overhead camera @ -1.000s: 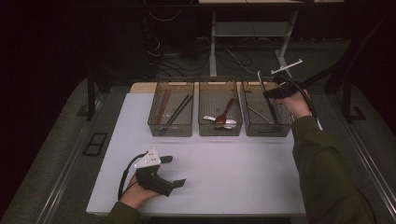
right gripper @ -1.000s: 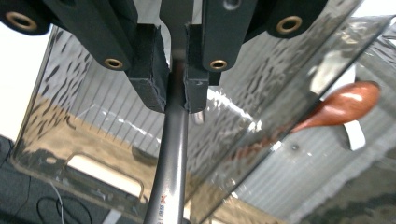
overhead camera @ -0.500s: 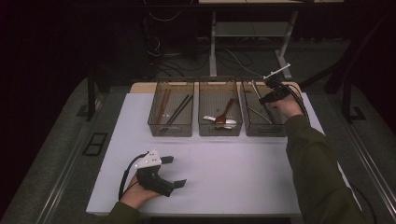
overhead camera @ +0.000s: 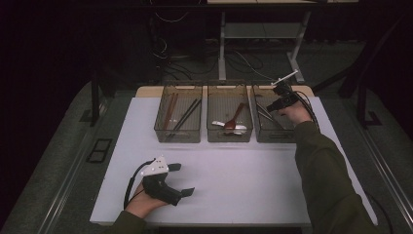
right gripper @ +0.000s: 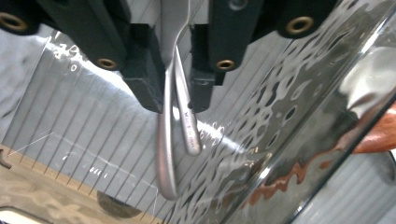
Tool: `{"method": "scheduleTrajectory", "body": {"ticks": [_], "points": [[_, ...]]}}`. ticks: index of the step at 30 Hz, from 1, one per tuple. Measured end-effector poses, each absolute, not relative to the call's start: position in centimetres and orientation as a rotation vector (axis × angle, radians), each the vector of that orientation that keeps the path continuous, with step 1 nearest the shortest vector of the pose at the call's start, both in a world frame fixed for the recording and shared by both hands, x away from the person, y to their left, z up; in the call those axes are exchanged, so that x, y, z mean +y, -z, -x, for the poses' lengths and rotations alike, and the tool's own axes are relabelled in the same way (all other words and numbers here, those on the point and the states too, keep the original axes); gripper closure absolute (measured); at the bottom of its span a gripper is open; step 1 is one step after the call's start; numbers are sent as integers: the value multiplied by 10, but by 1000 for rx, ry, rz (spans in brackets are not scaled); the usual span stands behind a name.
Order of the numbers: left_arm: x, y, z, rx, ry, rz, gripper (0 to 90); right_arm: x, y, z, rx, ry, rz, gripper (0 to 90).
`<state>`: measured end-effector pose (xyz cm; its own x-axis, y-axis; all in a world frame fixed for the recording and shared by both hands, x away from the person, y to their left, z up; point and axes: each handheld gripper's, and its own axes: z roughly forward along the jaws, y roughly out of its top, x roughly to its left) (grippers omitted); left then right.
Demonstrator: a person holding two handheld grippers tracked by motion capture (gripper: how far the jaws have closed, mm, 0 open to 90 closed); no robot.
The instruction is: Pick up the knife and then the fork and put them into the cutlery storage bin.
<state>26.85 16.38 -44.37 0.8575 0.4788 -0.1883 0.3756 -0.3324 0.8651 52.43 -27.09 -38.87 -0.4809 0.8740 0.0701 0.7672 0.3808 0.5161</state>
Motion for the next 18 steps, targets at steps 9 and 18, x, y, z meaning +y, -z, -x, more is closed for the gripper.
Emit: {"method": "scheduleTrajectory", "body": {"ticks": [9,18], "points": [[163,444,-270,641,-130,-1979,0,-275,377,-514,2369,-900,-1431,470],[162,445,-270,660,-139,-1994,0,-272,374,-497,2328,-938,-1358,236]]}}
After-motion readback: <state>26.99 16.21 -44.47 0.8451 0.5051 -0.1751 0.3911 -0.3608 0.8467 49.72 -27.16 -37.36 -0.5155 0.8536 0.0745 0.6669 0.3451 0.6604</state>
